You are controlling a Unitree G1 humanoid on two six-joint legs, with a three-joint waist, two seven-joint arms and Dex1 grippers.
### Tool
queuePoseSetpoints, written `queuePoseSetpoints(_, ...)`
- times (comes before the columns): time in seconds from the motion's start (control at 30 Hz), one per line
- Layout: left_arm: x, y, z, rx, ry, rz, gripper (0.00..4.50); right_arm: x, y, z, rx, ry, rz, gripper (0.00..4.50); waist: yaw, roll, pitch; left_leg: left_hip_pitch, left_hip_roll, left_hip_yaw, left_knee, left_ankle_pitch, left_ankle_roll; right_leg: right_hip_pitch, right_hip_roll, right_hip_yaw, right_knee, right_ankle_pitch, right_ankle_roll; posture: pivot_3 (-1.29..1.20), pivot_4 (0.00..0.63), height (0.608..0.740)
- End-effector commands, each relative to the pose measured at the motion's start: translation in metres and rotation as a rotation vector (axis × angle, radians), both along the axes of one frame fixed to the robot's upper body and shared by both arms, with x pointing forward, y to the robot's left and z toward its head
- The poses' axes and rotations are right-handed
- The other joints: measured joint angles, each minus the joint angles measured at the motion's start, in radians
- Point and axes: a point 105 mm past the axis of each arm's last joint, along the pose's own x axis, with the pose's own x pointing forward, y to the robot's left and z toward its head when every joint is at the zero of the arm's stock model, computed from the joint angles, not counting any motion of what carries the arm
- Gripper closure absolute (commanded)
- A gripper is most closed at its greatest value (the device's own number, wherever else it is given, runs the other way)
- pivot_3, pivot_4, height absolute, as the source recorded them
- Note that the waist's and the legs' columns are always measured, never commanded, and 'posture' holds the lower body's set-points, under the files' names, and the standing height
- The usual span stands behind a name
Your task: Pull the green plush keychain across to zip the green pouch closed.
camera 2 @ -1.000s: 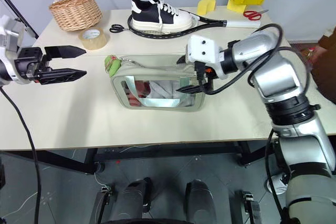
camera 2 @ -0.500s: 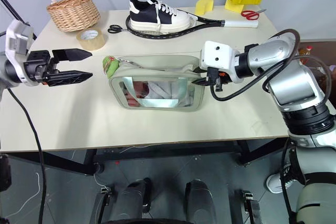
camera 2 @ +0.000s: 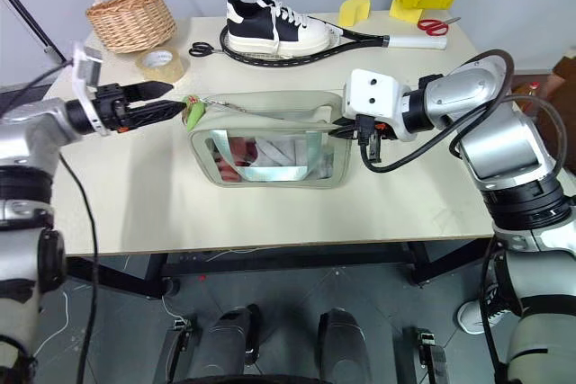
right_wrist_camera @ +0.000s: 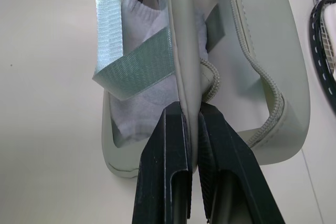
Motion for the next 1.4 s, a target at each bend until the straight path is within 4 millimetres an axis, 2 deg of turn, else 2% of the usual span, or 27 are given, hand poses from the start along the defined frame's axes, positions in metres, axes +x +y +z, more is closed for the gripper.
queuePoseSetpoints(0.03,0.008,-0.004,0.007,0.0,-0.027,0.009,0.0,-0.001,0.004,0.015,0.009,-0.062,0.019,4.45,0.001,0.0,0.0,0.0,0.0,0.0,0.0,0.0,0.0,0.0,0.0,0.0,0.0,0.0,0.0,0.0,0.15,0.74)
queuePoseSetpoints(0.1,0.012,-0.007,0.005,-0.006,-0.015,0.018,0.0,-0.002,0.004,0.016,0.01,-0.065,0.018,4.45,0.001,0.0,0.0,0.0,0.0,0.001,0.0,0.0,0.0,0.0,0.0,0.0,0.0,0.0,0.0,0.0,0.15,0.74)
queuePoseSetpoints(0.13,0.012,-0.009,0.004,-0.008,-0.006,0.003,0.54,-0.002,0.003,0.016,0.01,-0.065,0.016,4.5,0.002,0.0,0.0,0.0,0.0,0.001,0.0,0.0,0.0,0.0,0.0,0.001,0.0,0.0,0.0,0.0,0.15,0.74)
queuePoseSetpoints(0.17,0.011,-0.01,0.005,-0.014,-0.004,-0.012,0.8,-0.002,0.003,0.017,0.013,-0.065,0.011,4.5,0.003,0.0,0.0,0.0,0.0,0.001,0.0,0.0,0.0,0.0,0.0,0.001,0.0,0.0,0.0,0.0,0.15,0.74)
queuePoseSetpoints(0.23,0.008,-0.01,0.006,-0.015,-0.006,-0.038,1.7,-0.002,0.002,0.018,0.017,-0.067,0.003,4.5,0.003,0.0,0.0,0.0,0.0,0.001,0.0,0.0,0.0,0.0,0.0,0.001,0.0,0.001,0.0,0.0,0.15,0.74)
queuePoseSetpoints(0.4,0.001,-0.002,0.012,-0.008,-0.025,-0.056,4.25,-0.002,0.001,0.018,0.025,-0.067,-0.008,4.5,0.004,0.0,0.0,0.0,0.0,0.001,0.001,0.0,0.0,0.0,0.0,0.001,0.0,0.001,0.0,0.0,0.15,0.74)
queuePoseSetpoints(0.43,-0.001,-0.001,0.014,-0.005,-0.03,-0.063,4.46,-0.001,0.001,0.018,0.026,-0.068,-0.011,4.5,0.003,0.0,0.0,0.0,0.0,0.001,0.001,0.0,0.0,0.0,0.0,0.001,0.0,0.001,0.0,0.0,0.15,0.74)
queuePoseSetpoints(0.53,-0.005,0.001,0.02,0.023,-0.054,-0.082,4.46,0.001,0.001,0.018,0.03,-0.07,-0.018,4.5,0.003,0.0,0.0,0.0,0.001,0.001,0.001,0.0,0.0,0.0,0.0,0.001,0.0,0.001,0.0,0.0,0.15,0.74)
queuePoseSetpoints(0.63,-0.014,-0.002,0.037,0.015,-0.098,-0.14,4.46,0.001,0.002,0.018,0.034,-0.071,-0.019,4.5,0.004,0.0,0.0,0.0,0.001,0.001,0.001,0.0,0.0,0.0,0.0,0.001,0.0,0.001,0.0,0.0,0.15,0.74)
queuePoseSetpoints(0.77,-0.023,-0.013,0.06,0.007,-0.168,-0.199,4.46,0.001,0.003,0.017,0.042,-0.068,-0.018,4.5,0.004,0.0,0.0,0.0,0.001,0.001,0.001,0.0,0.0,0.0,0.0,0.001,0.0,0.001,0.0,0.0,0.15,0.74)
queuePoseSetpoints(0.83,-0.029,-0.029,0.068,-0.002,-0.192,-0.268,4.46,0.001,0.004,0.016,0.043,-0.066,-0.018,4.5,0.004,0.0,0.0,0.0,0.001,0.001,0.001,0.0,0.0,0.0,0.0,0.001,0.0,0.001,0.0,0.0,0.15,0.74)
queuePoseSetpoints(1.03,-0.032,-0.082,0.069,0.016,-0.212,-0.381,4.46,0.003,0.006,0.017,0.051,-0.069,-0.021,4.5,0.006,0.0,0.0,0.0,0.001,0.001,0.002,0.0,0.0,0.001,0.001,0.001,0.0,0.001,0.0,0.0,0.15,0.74)
queuePoseSetpoints(1.17,-0.017,-0.103,0.064,0.047,-0.186,-0.352,4.46,0.004,0.007,0.017,0.054,-0.074,-0.022,4.5,0.006,0.0,0.0,0.0,0.001,0.001,0.003,0.0,0.0,0.001,0.001,0.001,0.0,0.002,0.0,0.0,0.15,0.74)
queuePoseSetpoints(1.23,-0.009,-0.105,0.06,0.064,-0.169,-0.317,4.46,0.004,0.008,0.017,0.057,-0.078,-0.024,4.5,0.005,0.0,0.0,0.0,0.002,0.001,0.004,0.0,0.0,0.001,0.002,0.001,0.0,0.002,0.0,0.0,0.15,0.74)
queuePoseSetpoints(1.27,-0.007,-0.104,0.061,0.063,-0.165,-0.307,3.91,0.004,0.008,0.017,0.058,-0.078,-0.025,4.5,0.004,0.0,0.0,0.0,0.002,0.001,0.004,0.0,0.0,0.001,0.002,0.002,0.0,0.002,0.0,0.0,0.15,0.74)
queuePoseSetpoints(1.33,-0.008,-0.1,0.064,0.06,-0.168,-0.305,3.18,0.003,0.008,0.017,0.058,-0.079,-0.027,4.5,0.002,0.0,0.0,0.0,0.002,0.001,0.004,0.0,0.0,0.0,0.002,0.002,0.0,0.002,0.0,0.0,0.15,0.74)
queuePoseSetpoints(1.4,-0.012,-0.095,0.067,0.065,-0.186,-0.313,2.09,0.003,0.007,0.017,0.059,-0.079,-0.029,4.5,0.002,0.0,0.0,0.0,0.002,0.002,0.004,0.0,0.0,0.0,0.002,0.002,0.0,0.002,0.0,0.0,0.15,0.74)
